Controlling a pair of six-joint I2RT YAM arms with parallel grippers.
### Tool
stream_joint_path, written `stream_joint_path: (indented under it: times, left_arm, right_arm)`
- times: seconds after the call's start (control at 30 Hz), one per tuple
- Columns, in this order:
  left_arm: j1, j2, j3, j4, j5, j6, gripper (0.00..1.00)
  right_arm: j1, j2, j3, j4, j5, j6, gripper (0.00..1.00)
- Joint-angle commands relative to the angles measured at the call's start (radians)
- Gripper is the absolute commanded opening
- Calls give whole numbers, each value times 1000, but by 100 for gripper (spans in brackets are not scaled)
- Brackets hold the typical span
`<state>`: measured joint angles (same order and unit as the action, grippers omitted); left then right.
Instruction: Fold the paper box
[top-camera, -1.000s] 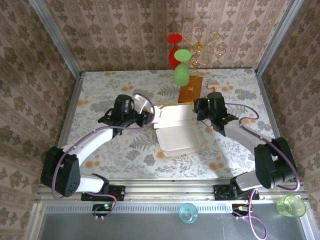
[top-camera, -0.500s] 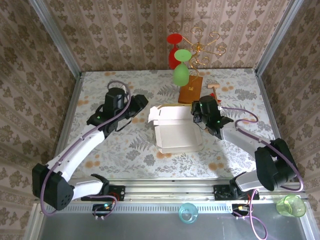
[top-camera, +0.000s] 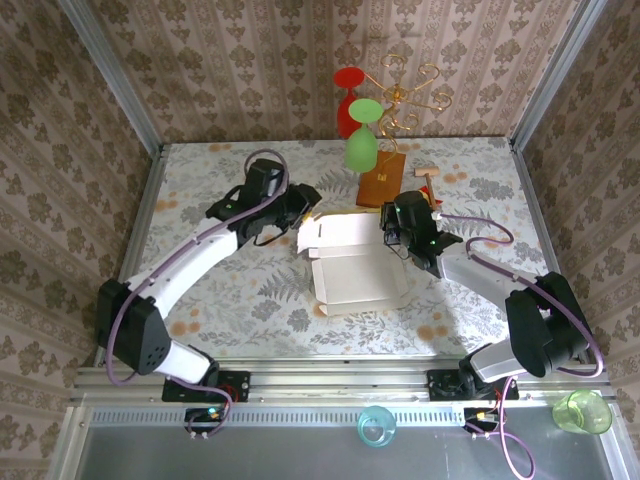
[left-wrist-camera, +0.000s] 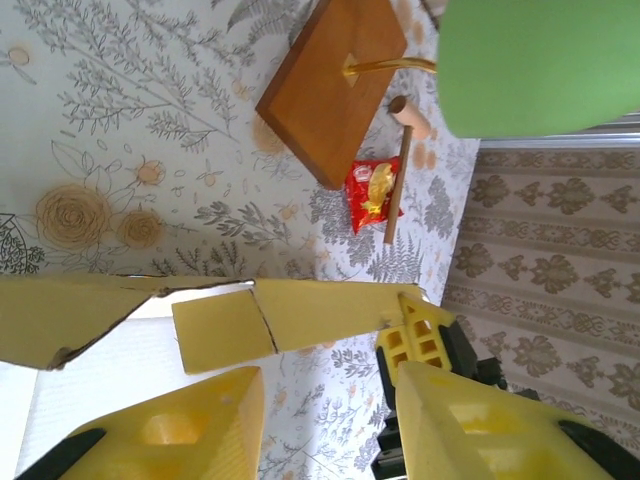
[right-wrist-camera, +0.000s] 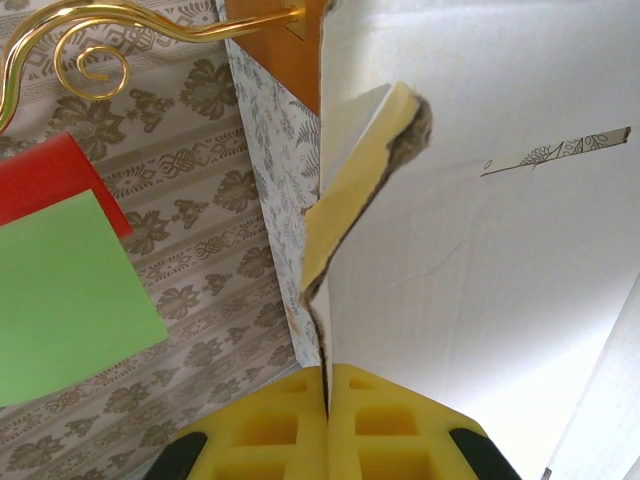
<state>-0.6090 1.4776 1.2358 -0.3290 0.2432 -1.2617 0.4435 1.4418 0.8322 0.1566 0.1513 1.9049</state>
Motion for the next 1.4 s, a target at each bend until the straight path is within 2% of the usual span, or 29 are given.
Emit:
stream_joint_path:
  times: [0.0,0.2,0.5,0.6,0.73,0.77,0.8,0.9,0.93,1.07,1.17,1.27,1.37]
  left_arm:
    - [-15,51,30,27,33,-26,40]
    - [-24,85,16,30,35,-34,40]
    - [-26,129,-7,132,46,-45,39]
    - [-25,142,-2,133,53,-45,32]
    - [-20,132,-20,152,48,-48,8]
    - [-18,125,-23,155,48,-46,7]
    - [-13,110,-25,153,41,-36,10]
    - [8,33,-16,109,-12,30,37]
    - [22,-4,-25,98,-29,56,41]
    - [123,-172,-158,64,-49,99,42]
    - [224,-273,-340,87,5,77,28]
    - [266,-310,-554,264,80,-24,14]
    - [264,-272,-699,485,95,-95,10]
  right_arm:
    - [5,17,16,-13,46,15,0]
    - [5,19,21,-12,45,14,0]
    - [6,27,26,-3,29,13,0]
    - [6,29,25,1,29,14,0]
    - [6,28,26,4,30,11,0]
    - [6,26,26,1,30,11,0]
    - [6,25,27,-3,35,9,0]
    - [-2,13,30,-20,40,8,0]
    - [-7,9,33,-28,38,5,0]
    - [-26,-1,55,-64,32,3,0]
    - [-35,-4,67,-71,29,8,0]
    - [-40,-1,79,-78,24,25,0]
    - [-49,-5,93,-93,21,39,0]
